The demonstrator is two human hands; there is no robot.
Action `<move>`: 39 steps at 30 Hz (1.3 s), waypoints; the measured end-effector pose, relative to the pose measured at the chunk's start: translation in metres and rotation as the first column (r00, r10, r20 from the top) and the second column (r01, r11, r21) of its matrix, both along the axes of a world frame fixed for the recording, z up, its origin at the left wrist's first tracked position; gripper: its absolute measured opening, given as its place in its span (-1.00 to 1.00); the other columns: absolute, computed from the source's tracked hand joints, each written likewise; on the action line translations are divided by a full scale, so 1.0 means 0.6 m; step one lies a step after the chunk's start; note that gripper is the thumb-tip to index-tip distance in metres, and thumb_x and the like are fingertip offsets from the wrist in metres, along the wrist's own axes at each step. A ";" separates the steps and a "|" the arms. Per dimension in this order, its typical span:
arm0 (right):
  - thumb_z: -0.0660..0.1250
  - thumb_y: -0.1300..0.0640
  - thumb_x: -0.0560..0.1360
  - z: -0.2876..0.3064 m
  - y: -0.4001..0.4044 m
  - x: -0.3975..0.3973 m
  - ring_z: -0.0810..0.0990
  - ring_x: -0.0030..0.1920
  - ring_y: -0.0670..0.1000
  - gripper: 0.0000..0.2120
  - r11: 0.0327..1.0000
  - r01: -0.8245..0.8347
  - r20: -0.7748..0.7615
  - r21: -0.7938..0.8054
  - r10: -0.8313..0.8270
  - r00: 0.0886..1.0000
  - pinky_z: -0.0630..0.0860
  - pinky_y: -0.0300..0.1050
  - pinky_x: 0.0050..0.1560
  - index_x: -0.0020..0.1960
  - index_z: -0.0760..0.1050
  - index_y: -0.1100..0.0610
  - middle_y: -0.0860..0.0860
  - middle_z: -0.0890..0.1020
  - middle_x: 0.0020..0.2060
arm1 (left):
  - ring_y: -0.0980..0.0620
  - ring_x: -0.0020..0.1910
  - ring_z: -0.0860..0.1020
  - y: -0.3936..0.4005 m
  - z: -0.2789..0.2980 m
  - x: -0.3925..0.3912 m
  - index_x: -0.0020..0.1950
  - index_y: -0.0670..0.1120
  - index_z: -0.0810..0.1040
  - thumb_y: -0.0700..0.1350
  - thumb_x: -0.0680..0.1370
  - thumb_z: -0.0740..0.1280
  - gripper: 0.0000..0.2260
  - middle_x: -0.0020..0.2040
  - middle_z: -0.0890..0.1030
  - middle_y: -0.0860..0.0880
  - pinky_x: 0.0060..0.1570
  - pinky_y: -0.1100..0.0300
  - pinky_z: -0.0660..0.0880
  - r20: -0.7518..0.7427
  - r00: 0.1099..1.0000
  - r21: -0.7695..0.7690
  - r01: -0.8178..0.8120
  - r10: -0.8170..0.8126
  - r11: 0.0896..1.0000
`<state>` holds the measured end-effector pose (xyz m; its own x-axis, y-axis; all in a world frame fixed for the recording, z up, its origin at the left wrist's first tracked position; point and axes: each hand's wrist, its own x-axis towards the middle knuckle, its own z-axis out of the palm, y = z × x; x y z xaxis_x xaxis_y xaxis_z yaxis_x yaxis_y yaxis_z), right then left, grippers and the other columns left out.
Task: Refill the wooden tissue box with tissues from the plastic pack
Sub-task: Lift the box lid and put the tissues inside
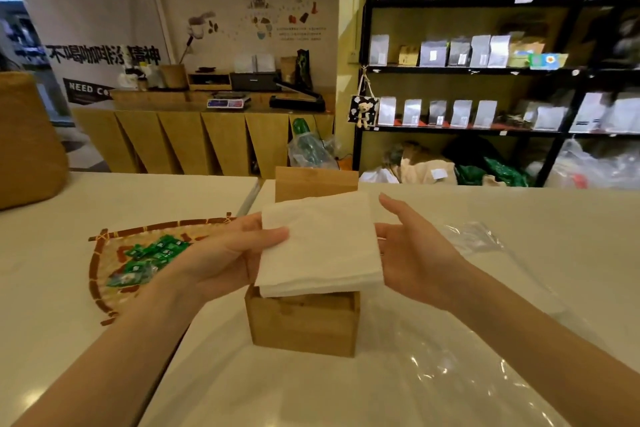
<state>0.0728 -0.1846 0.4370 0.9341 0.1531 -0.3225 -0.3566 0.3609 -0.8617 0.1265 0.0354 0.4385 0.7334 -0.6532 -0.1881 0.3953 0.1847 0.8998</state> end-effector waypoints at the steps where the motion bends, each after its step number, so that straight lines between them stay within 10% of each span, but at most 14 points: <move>1: 0.15 -0.20 0.47 -0.002 0.002 0.000 0.57 0.18 0.17 -0.45 1.000 -0.004 0.007 0.012 0.004 1.000 0.46 0.09 0.21 0.23 0.44 0.21 0.17 0.61 0.16 | -0.11 -0.05 0.67 0.001 -0.001 0.001 -0.01 -0.08 0.67 -0.19 -0.01 0.64 -0.43 0.01 0.70 -0.13 -0.23 0.07 0.63 0.002 1.000 -0.014 0.027 -0.027 1.000; 10: 0.14 -0.23 0.36 0.002 0.014 0.003 0.52 0.14 0.16 -0.49 1.000 -0.007 0.176 -0.026 0.012 0.984 0.29 0.13 0.35 -0.07 0.66 0.12 0.12 0.65 0.01 | -0.08 -0.05 0.68 0.003 -0.011 0.020 -0.13 -0.06 0.71 -0.19 -0.04 0.65 -0.50 -0.02 0.71 -0.11 -0.19 0.07 0.64 -0.016 0.996 -0.022 0.086 -0.087 0.996; 17: 0.35 0.00 0.29 0.005 0.012 0.010 0.69 -0.23 -0.04 -0.77 0.951 0.046 0.251 -0.306 0.034 0.967 0.62 -0.15 -0.13 -0.11 0.57 0.08 -0.04 0.72 -0.29 | -0.05 -0.08 0.68 0.005 -0.004 0.025 0.10 -0.08 0.55 -0.20 0.24 0.46 -0.57 -0.03 0.71 -0.07 -0.24 0.11 0.65 0.059 0.998 0.140 0.006 -0.014 0.990; 31: 0.36 -0.02 0.44 0.008 0.020 0.024 0.45 -0.38 -0.17 -0.83 0.636 0.020 0.133 -0.772 0.130 0.983 0.31 -0.37 -0.36 -0.21 0.56 0.07 -0.12 0.51 -0.35 | 0.07 -0.21 0.65 0.006 0.003 0.030 -0.12 -0.06 0.59 -0.06 0.42 0.39 -0.89 -0.13 0.67 -0.01 -0.32 0.30 0.57 0.424 0.900 0.576 -0.357 0.104 0.735; 34: 0.36 -0.05 0.43 0.002 0.016 0.028 0.46 -0.07 -0.19 -0.89 0.511 0.092 0.202 -0.855 0.163 0.966 0.40 -0.31 -0.08 -0.22 0.54 -0.04 -0.13 0.49 -0.14 | 0.13 -0.20 0.60 0.000 0.002 0.025 -0.15 -0.03 0.57 -0.06 0.42 0.39 -0.93 -0.16 0.61 0.08 -0.37 0.36 0.53 0.490 0.867 0.574 -0.403 0.096 0.712; 39: 0.28 -0.05 0.49 -0.006 0.016 0.037 0.16 0.32 -0.03 -0.81 0.341 0.088 0.170 -0.936 0.217 0.961 0.13 -0.12 0.26 0.01 0.55 0.02 -0.06 0.34 0.10 | 0.11 0.06 0.39 0.002 -0.006 0.031 -0.29 0.04 0.61 0.02 0.38 0.44 -0.91 -0.06 0.49 0.19 0.20 0.02 0.36 0.655 0.755 0.634 -0.522 -0.037 0.571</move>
<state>0.0949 -0.1748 0.4336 0.9956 -0.0403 -0.0843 -0.0863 -0.7426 -0.6641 0.1453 0.0366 0.4351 0.9694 -0.2453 -0.0113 -0.1551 -0.6473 0.7463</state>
